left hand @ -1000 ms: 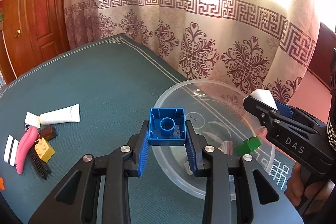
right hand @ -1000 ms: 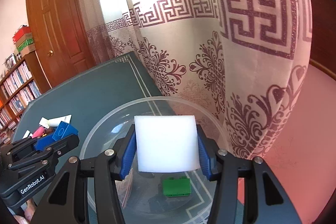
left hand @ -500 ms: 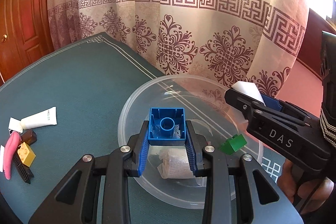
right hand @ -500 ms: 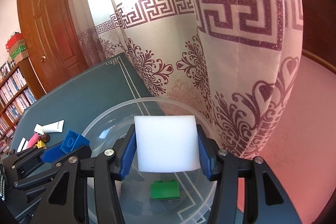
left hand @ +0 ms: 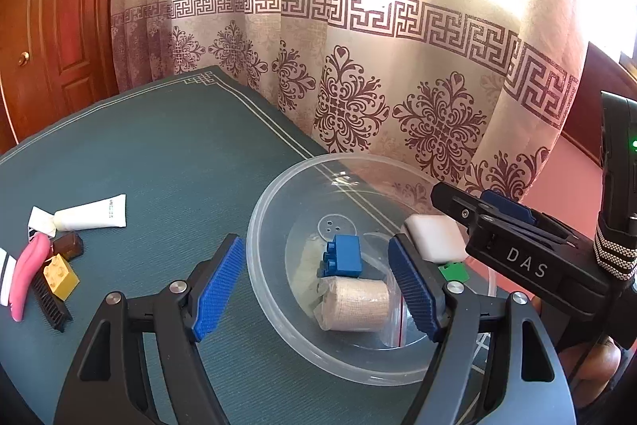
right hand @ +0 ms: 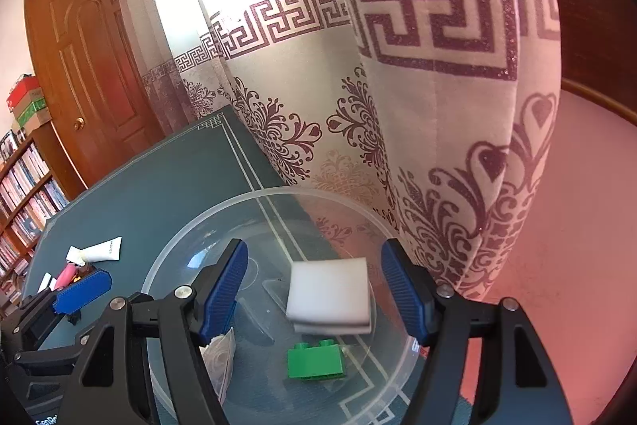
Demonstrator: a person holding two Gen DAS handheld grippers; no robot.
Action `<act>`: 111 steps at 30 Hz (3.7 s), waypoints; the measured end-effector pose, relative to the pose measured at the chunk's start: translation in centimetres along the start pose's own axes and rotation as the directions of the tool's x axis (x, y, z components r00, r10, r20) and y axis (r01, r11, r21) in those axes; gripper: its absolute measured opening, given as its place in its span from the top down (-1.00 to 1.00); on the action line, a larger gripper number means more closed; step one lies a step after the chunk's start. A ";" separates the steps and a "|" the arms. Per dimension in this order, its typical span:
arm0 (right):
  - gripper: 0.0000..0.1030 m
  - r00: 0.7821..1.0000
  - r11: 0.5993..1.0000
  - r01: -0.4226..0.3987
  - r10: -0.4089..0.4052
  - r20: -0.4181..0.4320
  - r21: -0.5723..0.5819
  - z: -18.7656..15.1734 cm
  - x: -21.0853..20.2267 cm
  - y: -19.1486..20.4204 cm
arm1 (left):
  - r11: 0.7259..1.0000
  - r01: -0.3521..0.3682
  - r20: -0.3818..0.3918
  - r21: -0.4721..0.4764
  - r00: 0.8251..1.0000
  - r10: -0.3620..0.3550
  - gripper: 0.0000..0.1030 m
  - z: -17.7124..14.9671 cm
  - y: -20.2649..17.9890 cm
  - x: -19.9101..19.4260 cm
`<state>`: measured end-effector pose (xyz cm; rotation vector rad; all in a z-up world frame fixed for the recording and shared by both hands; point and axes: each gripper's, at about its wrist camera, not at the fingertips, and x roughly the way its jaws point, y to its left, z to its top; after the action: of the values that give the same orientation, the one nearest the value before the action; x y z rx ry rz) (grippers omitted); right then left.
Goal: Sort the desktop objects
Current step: 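Open left tool to drop blue brick in bowl while right tool releases foam block, then grasp the white-and-black sponge with left tool while right tool approaches yellow brick, then grasp the yellow brick with right tool while left tool lifts the sponge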
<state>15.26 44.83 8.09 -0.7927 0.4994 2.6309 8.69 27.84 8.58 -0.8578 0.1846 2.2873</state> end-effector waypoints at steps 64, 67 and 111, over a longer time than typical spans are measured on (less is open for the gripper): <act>-0.54 0.960 0.927 -0.281 0.269 -0.082 -0.247 -3.5 -0.2 15.4 | 0.799 -0.433 -0.033 -0.417 0.886 0.463 -0.51 -7.3 25.3 -9.5; -0.54 0.950 0.910 -0.310 0.293 -0.104 -0.276 -3.8 0.2 17.1 | 0.794 -0.431 -0.042 -0.429 0.887 0.459 -0.51 -7.2 26.7 -9.5; -0.23 0.821 0.804 -0.525 0.391 -0.415 -0.280 -7.2 10.7 29.4 | 0.812 -0.392 -0.050 -0.431 0.909 0.413 -0.17 -6.7 31.2 -5.3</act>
<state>-2.19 18.38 3.05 -1.4291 0.2856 3.1188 -4.89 -1.12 3.65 -1.0658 -0.1968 2.8087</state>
